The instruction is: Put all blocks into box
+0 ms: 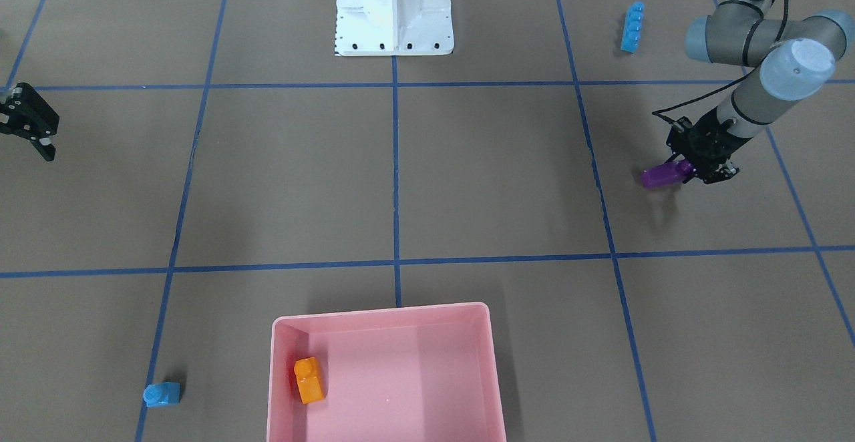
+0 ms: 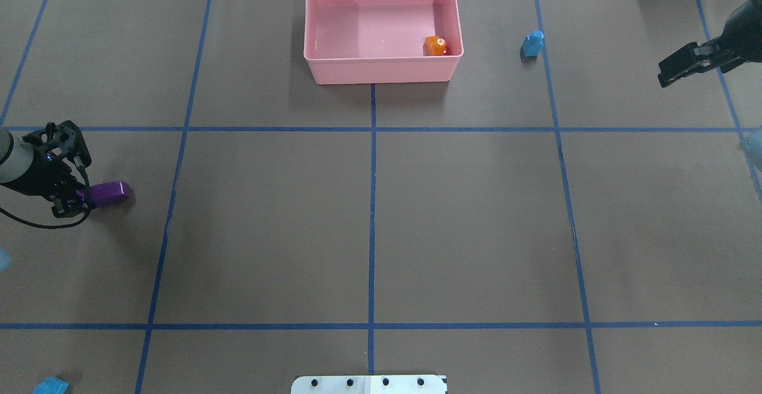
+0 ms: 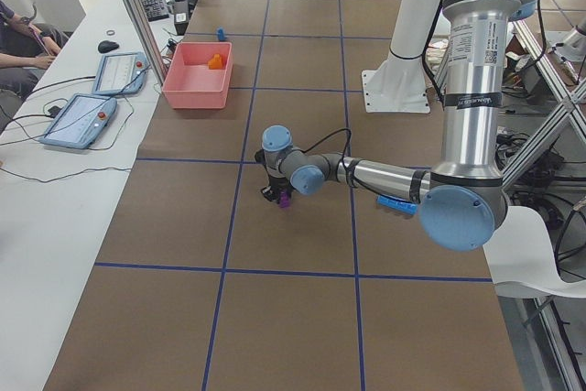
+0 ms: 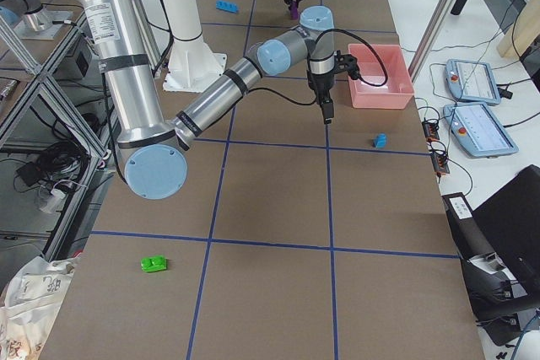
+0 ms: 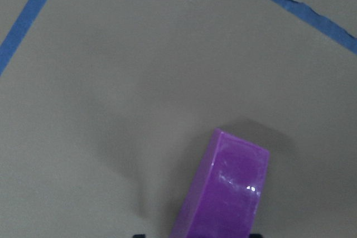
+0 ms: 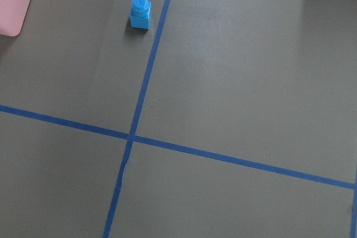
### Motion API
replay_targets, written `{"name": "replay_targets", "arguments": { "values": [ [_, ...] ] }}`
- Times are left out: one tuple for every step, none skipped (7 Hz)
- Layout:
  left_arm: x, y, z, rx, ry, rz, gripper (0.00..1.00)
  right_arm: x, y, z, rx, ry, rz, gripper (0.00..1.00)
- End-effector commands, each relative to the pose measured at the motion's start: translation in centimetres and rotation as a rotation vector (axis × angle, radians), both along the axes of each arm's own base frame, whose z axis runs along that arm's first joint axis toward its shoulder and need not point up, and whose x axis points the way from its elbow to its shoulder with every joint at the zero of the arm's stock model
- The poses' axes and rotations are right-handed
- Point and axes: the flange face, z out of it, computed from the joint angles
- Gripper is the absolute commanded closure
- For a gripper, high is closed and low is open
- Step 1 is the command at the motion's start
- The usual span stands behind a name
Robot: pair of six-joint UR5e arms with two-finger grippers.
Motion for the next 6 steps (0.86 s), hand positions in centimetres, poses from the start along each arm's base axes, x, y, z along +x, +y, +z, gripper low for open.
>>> {"name": "replay_targets", "arguments": {
  "values": [
    [-0.2, 0.2, -0.4, 0.008, 0.009, -0.002, 1.00, 0.0, 0.0, 0.0, 0.002, -0.001, 0.001, 0.00],
    [-0.5, 0.3, -1.7, 0.011, 0.027, -0.020, 1.00, 0.0, -0.1, 0.1, -0.001, 0.000, 0.001, 0.00],
    [-0.9, 0.8, -5.4, -0.075, 0.083, -0.129, 1.00, 0.0, -0.1, 0.1, 0.001, 0.001, 0.002, 0.00],
    [-1.0, 1.1, -10.3, -0.238, 0.161, -0.308, 1.00, 0.0, 0.0, 0.0, 0.007, 0.002, -0.002, 0.00],
    [-0.4, 0.4, -15.0, -0.355, 0.245, -0.436, 1.00, 0.0, -0.1, -0.2, 0.017, -0.004, 0.003, 0.00],
    [1.2, -1.4, -20.0, -0.427, 0.327, -0.506, 1.00, -0.2, -0.4, 0.0, 0.027, -0.011, 0.005, 0.00]
  ]
}}
